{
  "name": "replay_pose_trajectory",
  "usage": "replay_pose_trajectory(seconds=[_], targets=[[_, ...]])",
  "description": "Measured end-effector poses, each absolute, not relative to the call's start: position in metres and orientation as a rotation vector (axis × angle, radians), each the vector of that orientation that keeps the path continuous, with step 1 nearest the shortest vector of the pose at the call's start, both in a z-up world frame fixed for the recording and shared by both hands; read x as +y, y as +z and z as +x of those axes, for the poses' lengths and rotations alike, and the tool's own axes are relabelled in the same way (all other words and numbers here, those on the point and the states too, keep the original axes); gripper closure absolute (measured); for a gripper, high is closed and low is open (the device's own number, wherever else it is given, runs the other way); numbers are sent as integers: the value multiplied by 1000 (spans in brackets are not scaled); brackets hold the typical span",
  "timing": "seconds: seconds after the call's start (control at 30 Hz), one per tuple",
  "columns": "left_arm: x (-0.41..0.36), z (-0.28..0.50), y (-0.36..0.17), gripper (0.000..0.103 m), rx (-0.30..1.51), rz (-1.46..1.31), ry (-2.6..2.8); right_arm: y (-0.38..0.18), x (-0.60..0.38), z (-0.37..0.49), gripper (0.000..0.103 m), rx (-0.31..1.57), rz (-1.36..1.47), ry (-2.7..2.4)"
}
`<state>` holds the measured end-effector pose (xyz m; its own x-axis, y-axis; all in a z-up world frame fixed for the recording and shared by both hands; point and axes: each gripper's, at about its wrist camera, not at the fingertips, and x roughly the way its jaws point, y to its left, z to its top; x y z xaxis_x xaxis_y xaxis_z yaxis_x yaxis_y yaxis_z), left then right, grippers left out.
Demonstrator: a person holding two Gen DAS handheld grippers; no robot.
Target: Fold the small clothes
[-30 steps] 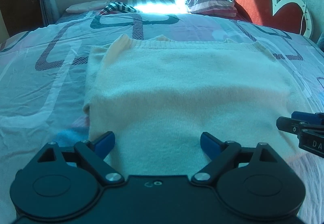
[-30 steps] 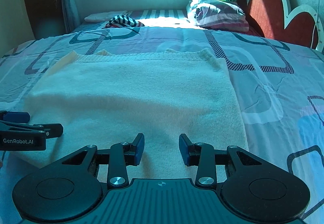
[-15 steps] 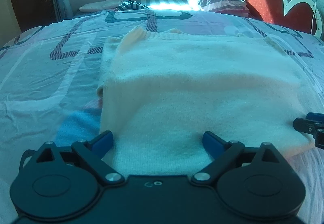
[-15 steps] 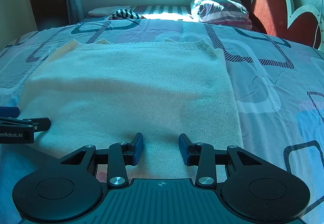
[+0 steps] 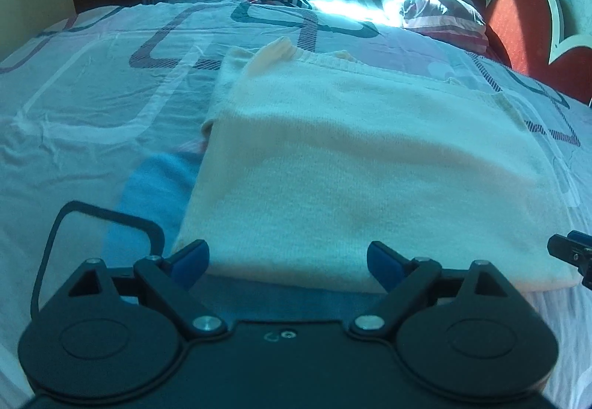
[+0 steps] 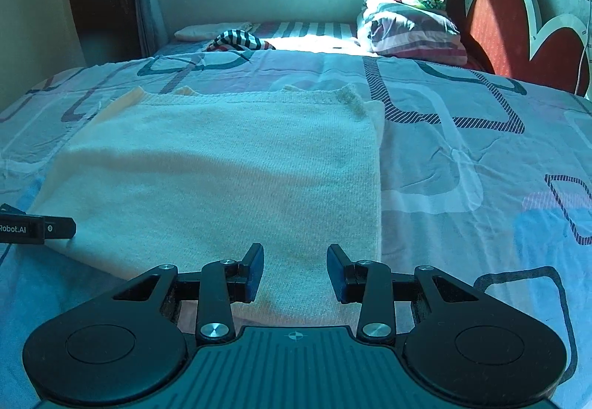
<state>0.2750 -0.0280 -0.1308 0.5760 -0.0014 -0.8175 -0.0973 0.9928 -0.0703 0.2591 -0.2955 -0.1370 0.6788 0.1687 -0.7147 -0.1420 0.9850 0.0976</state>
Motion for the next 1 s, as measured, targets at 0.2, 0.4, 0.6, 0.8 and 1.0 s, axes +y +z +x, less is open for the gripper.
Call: replay_pose_trajectory(seconds=[0.2,0.4,0.6,0.8,1.0], targets=[[-2,254,-137,11,1007,-364,82,-133,-285,264,65,804,53,216],[21,252,-150,12,959,-613,52,-134,-255,285,65,808,45,251],[36,279,-166,12,857,-821,8,-133,-224,319,64,781,5,267],[40,303,-176,23,745,-877,8,-138,-208,351,64,771,-7,260],[48,316,-189,69,703,-912,17,-158,-197,368,64,803,-40,241]])
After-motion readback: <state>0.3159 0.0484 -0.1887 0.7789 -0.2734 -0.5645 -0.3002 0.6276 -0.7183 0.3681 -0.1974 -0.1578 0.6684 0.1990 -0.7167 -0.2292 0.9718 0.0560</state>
